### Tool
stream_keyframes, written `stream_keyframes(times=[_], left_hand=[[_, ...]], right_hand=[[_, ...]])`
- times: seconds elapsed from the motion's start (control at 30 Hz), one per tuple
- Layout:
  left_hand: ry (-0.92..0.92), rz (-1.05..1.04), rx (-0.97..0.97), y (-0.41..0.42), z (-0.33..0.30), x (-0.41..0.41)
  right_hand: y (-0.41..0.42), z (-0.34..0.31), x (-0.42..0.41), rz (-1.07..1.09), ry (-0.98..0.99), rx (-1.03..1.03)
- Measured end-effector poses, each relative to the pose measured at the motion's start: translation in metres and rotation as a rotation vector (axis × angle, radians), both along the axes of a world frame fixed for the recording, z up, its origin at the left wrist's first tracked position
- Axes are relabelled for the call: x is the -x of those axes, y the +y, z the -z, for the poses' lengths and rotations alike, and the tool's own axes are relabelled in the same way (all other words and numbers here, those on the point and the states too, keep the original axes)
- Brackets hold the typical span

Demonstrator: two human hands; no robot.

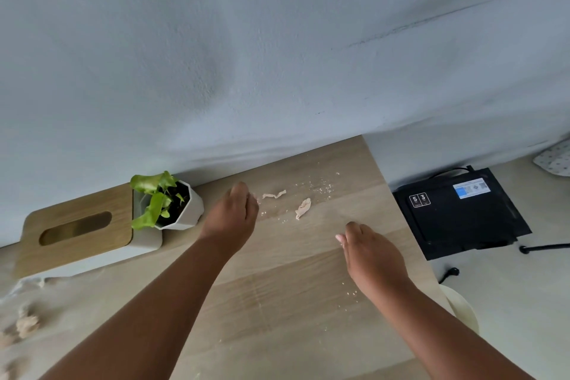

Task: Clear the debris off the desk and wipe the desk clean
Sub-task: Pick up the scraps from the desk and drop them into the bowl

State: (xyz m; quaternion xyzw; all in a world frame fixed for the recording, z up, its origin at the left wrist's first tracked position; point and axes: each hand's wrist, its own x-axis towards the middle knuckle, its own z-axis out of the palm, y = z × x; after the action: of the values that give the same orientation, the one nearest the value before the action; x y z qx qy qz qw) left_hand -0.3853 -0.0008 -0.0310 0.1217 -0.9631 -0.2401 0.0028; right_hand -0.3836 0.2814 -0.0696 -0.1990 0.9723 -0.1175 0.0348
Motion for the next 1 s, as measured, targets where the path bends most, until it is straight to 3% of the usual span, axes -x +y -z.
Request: stream_keyframes(times=[0.23, 0.37, 0.7, 1.0], left_hand=[[0.164, -0.038, -0.123, -0.009, -0.001, -0.066], [0.116, -0.090, -0.156, -0.015, 0.004, -0.106], [0.050, -0.231, -0.101, -0.029, -0.007, -0.179], [0.039, -0.219, -0.113, -0.039, -0.010, -0.211]], right_hand=[[-0.001, -0.001, 0.007, 0.060, -0.272, 0.065], [-0.008, -0.011, 0.005, 0.062, -0.355, 0.093], [-0.037, -0.015, 0.003, -0.001, -0.225, 0.215], [-0.048, -0.010, 0.006, -0.082, -0.136, 0.174]])
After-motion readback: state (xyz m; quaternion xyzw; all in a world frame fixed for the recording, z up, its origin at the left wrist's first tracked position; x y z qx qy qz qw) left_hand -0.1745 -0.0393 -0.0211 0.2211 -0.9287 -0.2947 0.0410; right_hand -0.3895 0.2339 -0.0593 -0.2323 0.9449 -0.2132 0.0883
